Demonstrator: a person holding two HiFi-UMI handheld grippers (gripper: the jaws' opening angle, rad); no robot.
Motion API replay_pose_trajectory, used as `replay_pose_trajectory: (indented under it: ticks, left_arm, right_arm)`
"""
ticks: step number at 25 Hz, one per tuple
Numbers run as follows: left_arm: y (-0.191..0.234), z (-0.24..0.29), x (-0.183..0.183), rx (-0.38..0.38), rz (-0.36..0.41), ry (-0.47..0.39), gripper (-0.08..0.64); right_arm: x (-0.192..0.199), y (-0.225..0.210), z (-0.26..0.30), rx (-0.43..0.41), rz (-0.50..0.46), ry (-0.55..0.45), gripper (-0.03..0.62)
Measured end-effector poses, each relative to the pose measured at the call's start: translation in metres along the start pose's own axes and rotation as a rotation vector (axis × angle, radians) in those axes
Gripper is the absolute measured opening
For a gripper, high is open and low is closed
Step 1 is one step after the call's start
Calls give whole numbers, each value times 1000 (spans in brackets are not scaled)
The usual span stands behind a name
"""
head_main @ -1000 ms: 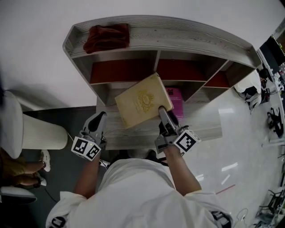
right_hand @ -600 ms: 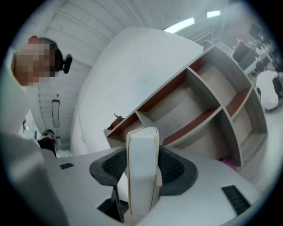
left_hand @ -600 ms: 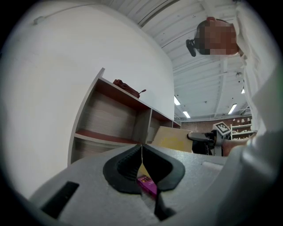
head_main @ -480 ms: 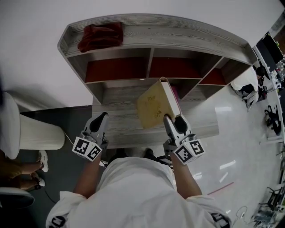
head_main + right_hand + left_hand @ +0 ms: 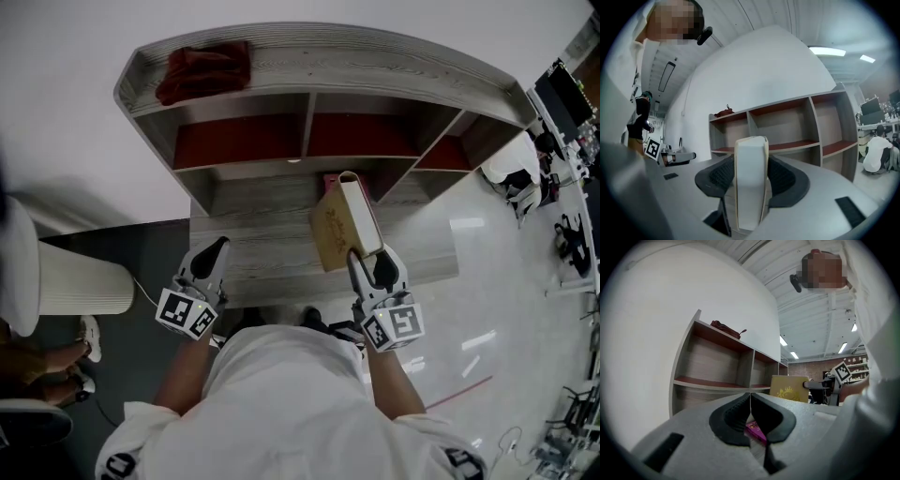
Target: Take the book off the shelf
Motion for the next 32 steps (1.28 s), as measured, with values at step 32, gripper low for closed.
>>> replay_pose_trajectory:
  ticks: [32]
  left_arm:
    - [4,5,27,15,85,72,20]
  right_arm:
    - [34,-9,-8,33,-119,108,219]
Point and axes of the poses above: the fingertips, and each gripper's own axes: z forward along the fingers, y to its left, x out of its underside, the point moved 5 cm from there along -z, backward along the fingers, and after that the axes turned 12 degrees about -x, right-handed, at the moved point
